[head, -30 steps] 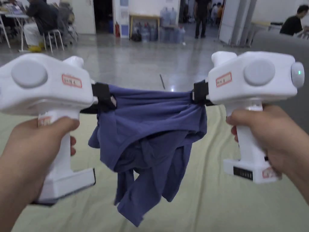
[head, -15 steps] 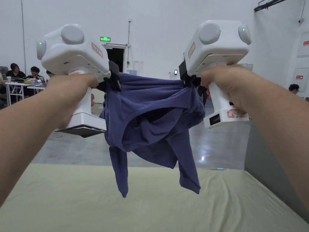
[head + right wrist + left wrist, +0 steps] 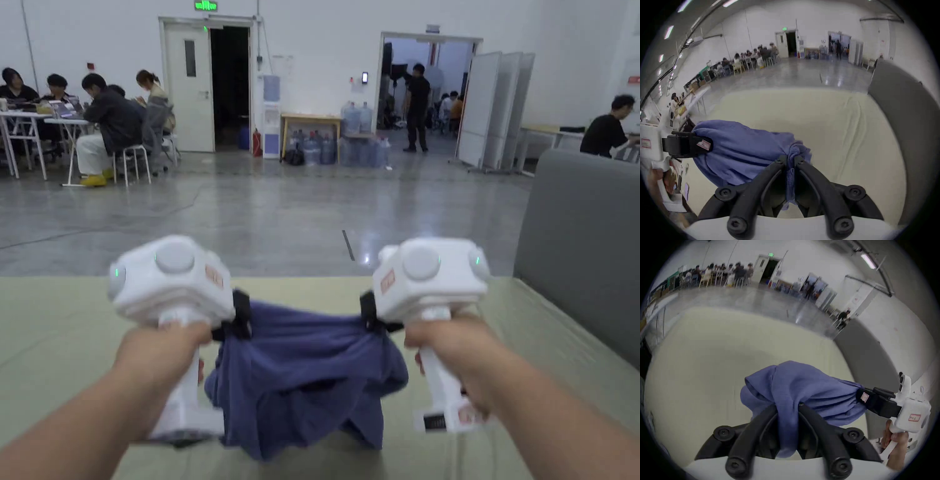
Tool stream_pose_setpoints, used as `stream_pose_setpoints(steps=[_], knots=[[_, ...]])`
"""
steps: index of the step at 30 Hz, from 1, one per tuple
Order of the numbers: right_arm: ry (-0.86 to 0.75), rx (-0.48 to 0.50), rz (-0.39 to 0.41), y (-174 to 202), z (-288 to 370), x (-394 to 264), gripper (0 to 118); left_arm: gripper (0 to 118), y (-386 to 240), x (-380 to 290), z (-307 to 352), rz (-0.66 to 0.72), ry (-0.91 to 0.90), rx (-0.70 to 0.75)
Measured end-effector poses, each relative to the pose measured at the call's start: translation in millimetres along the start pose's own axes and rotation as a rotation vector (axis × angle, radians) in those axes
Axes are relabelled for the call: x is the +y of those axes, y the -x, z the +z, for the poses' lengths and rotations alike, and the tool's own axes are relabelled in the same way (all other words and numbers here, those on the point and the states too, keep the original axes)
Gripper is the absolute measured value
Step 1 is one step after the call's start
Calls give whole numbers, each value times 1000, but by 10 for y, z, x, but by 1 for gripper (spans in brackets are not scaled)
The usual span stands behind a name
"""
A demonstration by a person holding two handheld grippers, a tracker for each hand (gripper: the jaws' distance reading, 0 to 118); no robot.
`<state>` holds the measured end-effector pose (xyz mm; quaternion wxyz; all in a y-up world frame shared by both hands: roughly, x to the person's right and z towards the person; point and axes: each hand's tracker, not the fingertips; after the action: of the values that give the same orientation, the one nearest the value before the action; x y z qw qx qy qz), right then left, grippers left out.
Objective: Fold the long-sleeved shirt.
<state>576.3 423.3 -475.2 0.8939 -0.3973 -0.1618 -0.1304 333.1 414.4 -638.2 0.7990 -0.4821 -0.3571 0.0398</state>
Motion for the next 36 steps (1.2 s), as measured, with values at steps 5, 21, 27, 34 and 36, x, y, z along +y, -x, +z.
stream_pose_setpoints(steps=[5,21,27,34,36], knots=[[203,45,-127,-164,-570,-1342,9,5,572,-1131,-668,46,199,9],[281,115,-280,44,547,-3662,9,5,913,-3516,486,97,298,-119],[314,85,-235,150,215,-3933,66,39,997,-3794,274,127,325,-88],[8,-8,-131,149,956,-3733,116,118,915,-3796,947,97,140,-92],[-47,-5,-138,122,1303,-3679,118,118,950,-3940,1067,101,124,-77]])
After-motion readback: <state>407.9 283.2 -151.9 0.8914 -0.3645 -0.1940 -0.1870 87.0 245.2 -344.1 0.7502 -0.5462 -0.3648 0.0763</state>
